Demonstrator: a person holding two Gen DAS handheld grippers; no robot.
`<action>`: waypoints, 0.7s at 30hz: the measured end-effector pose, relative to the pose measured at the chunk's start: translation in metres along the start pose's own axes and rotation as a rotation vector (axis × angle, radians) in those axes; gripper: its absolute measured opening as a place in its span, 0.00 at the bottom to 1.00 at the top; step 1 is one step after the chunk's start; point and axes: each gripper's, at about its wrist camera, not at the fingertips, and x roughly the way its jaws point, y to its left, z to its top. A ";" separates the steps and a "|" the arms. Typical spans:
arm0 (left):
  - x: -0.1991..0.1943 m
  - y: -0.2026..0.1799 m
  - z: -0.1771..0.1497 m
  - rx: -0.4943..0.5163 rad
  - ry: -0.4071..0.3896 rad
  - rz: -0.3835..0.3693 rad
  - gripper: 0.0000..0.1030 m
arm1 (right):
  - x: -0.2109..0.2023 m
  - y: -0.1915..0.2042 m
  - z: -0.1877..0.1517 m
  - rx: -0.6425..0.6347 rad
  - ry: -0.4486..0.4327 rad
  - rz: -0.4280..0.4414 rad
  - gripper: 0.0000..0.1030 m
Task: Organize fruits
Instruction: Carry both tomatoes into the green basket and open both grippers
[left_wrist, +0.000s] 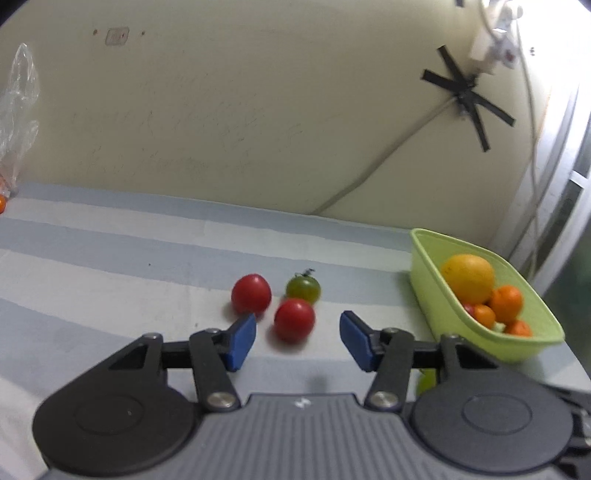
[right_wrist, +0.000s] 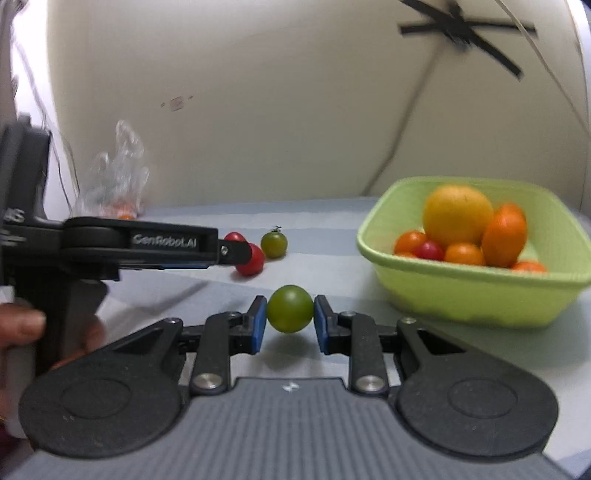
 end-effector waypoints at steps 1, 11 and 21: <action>0.004 0.000 0.000 0.000 0.006 0.003 0.46 | 0.000 -0.004 0.000 0.026 0.001 0.010 0.29; 0.017 -0.004 -0.006 0.022 0.037 0.039 0.27 | -0.018 -0.008 0.002 0.038 -0.060 0.031 0.29; -0.025 -0.056 0.005 0.095 -0.020 -0.199 0.27 | -0.051 -0.046 0.015 0.161 -0.270 -0.177 0.29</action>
